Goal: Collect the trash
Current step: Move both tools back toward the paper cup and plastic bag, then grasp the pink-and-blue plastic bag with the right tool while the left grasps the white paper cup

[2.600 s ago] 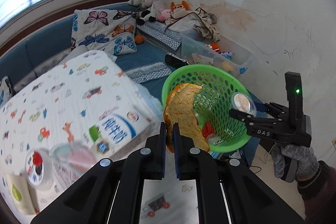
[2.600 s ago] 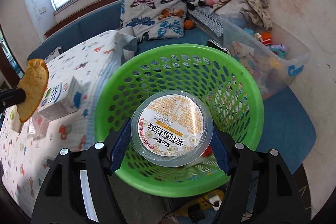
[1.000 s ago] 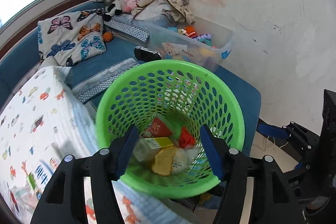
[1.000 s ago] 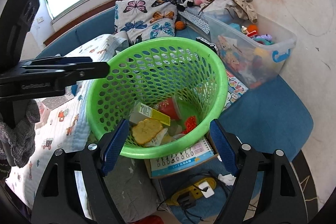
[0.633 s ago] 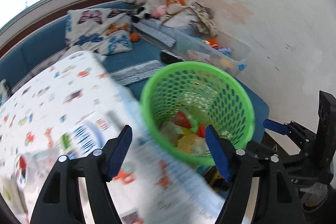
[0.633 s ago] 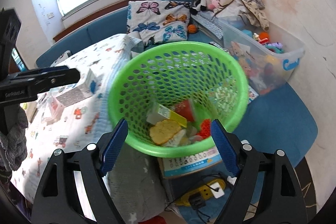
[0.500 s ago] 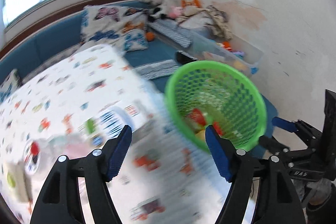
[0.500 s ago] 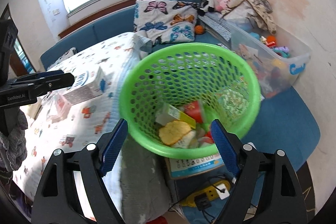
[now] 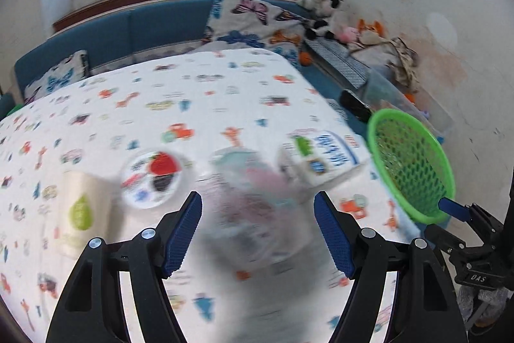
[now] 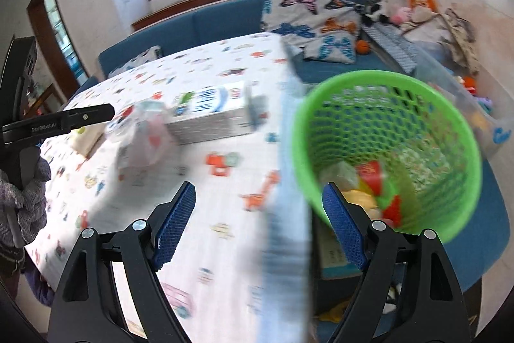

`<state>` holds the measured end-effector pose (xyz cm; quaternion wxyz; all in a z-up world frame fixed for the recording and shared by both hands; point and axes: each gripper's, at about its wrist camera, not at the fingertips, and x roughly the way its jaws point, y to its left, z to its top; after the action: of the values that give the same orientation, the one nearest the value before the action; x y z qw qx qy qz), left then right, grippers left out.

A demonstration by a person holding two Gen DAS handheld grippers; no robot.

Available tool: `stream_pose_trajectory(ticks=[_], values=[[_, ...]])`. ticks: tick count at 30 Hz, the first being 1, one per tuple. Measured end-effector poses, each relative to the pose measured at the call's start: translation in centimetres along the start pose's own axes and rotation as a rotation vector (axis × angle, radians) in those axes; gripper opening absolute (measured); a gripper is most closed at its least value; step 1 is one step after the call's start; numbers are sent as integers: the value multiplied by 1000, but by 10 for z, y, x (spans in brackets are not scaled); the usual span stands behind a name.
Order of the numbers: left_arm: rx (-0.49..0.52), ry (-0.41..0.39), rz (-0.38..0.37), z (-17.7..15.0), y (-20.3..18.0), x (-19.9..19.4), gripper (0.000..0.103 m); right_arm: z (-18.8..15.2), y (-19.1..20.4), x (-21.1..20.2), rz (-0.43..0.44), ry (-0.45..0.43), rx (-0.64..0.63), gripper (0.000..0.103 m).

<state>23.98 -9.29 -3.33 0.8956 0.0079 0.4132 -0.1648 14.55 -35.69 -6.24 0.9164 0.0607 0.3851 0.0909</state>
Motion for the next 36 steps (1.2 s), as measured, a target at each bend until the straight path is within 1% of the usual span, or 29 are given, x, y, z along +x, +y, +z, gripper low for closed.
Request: stream_pose_trajectory(ticks=[5,7,10,15,16,21,26,28,33,36], values=[[-36,-22,52,-9,41,-16,70,9,40,19,63,21,-45,78],[-55,-28,74,-13,58,-21,70,11,52,27,81,31,-58,74],[-74,-30,100,-18,79,-28,70,16,74,41,113,46,-84,72],[-100,-42,143,-25,111,-39,70,27,98,58,140,57,-98,67],[-105,-42,146,-27,118,-41,72,28,102,60,144,58,-99,67],[-99,-34,169,-35,135,-42,74,38,117,81,142,72,-104,62],[-88,-17,174,-40,147,-39,80,43,126,99,130,90,-108,59],[-75,-8,180,-39,148,-35,85,44,127,106,126,99,-108,56],[-62,19,176,-33,155,-20,87,44,132,118,119,119,-113,48],[-69,38,162,-27,159,-9,88,44,134,120,115,123,-120,46]])
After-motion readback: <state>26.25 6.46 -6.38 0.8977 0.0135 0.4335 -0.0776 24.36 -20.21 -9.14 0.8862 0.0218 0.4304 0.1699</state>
